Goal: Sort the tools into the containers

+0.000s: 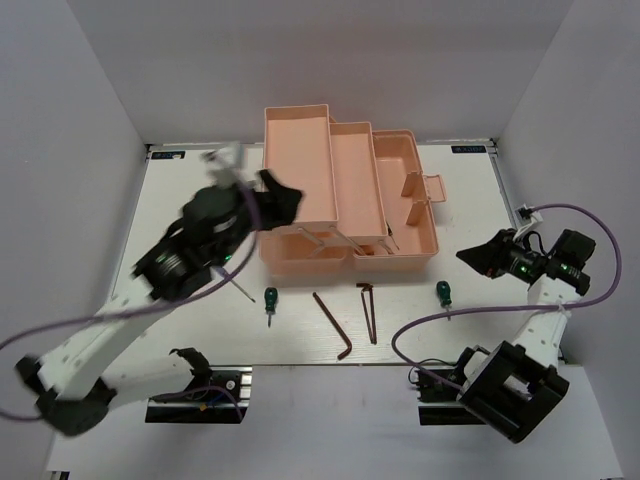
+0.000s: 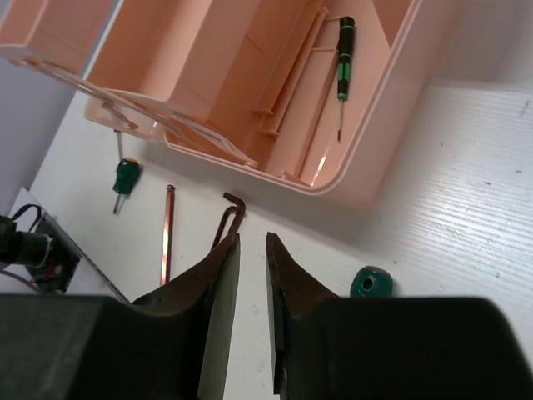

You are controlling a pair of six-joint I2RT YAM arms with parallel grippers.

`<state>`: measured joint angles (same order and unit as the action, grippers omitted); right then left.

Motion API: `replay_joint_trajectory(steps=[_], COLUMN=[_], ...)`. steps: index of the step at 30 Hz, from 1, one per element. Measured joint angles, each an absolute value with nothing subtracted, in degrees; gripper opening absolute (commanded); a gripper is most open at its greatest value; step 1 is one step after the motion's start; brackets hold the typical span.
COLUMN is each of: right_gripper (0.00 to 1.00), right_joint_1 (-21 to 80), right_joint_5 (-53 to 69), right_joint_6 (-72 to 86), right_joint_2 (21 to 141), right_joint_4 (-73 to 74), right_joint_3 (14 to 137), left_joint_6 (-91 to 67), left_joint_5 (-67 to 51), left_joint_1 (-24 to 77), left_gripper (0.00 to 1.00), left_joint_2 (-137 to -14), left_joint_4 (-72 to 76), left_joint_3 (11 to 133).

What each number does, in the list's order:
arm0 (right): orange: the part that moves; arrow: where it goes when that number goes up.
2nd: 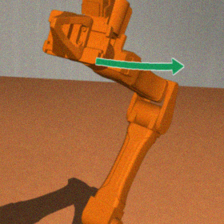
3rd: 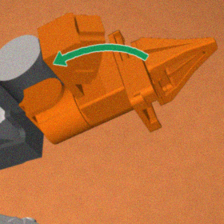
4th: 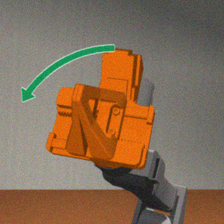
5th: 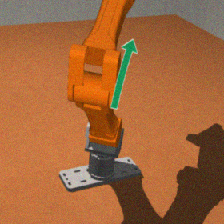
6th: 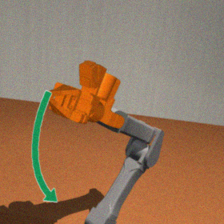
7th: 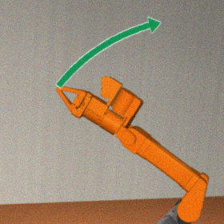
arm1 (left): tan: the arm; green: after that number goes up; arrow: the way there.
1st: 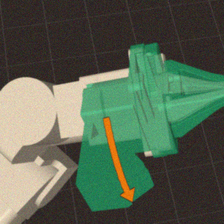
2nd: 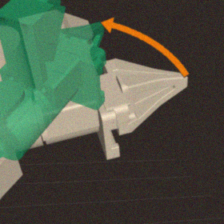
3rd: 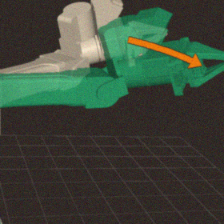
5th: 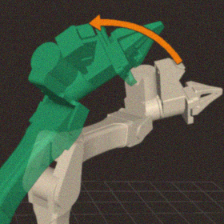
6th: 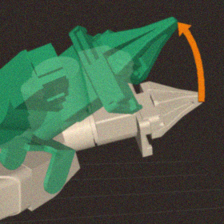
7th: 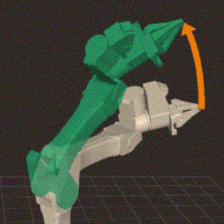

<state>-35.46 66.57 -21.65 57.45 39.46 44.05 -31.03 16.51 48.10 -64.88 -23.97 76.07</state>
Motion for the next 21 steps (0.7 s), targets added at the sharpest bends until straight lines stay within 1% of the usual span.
replay_joint_trajectory(steps=[1,3,7,10,13,19,21], right_gripper=[0.28,0.28,0.28,0.28,0.28,0.31,0.32], right_joint_1=[-35.1,-34.2,-32.9,-32.7,-32.6,-32.6,-32.6], right_joint_5=[66.9,67.1,66.7,66.0,65.7,64.9,64.7], right_joint_6=[-21.5,-21.1,-19.5,-18.3,-18.2,-19.7,-20.6], right_joint_2=[58.6,59.6,57.8,54.5,53.4,53.5,53.5], right_joint_4=[39.6,39.4,38.1,36.8,36.4,37.5,37.9], right_joint_3=[45.1,46.0,45.4,43.9,43.5,43.5,43.4], left_joint_6=[-33.2,-39.5,-48.8,-53.0,-55.5,-55.4,-54.8], left_joint_5=[20.9,30.0,37.3,39.1,39.5,36.1,34.3], left_joint_1=[47.1,45.5,44.8,43.5,40.9,31.9,28.2], left_gripper=[0.83,0.83,0.79,0.76,0.76,0.76,0.74], left_joint_2=[-59.1,-49.3,-44.9,-46.0,-51.6,-59.8,-62.1], left_joint_4=[-26.1,-32.3,-40.1,-44.4,-46.0,-38.4,-35.8], left_joint_3=[72.5,65.7,54.5,45.9,43.8,40.9,39.8])
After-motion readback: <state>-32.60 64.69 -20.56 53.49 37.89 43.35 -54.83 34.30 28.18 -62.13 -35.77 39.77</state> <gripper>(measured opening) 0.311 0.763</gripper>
